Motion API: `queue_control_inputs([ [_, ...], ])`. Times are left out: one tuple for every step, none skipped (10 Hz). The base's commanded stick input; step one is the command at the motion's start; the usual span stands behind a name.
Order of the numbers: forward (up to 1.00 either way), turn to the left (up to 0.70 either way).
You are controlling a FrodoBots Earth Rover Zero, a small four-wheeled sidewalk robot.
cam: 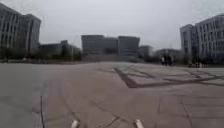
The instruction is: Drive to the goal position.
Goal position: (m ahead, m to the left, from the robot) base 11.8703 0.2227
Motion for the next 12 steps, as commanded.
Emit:
queue_control_inputs([
  [1.00,-0.38],
  [1.00,-0.38],
  [1.00,-0.38],
  [1.00,-0.17],
  [1.00,0.02],
  [1.00,0.02],
  [1.00,0.02],
  [1.00,0.02],
  [1.00,0.02],
  [1.00,0.02],
  [1.00,0.02],
  [1.00,0.02],
])
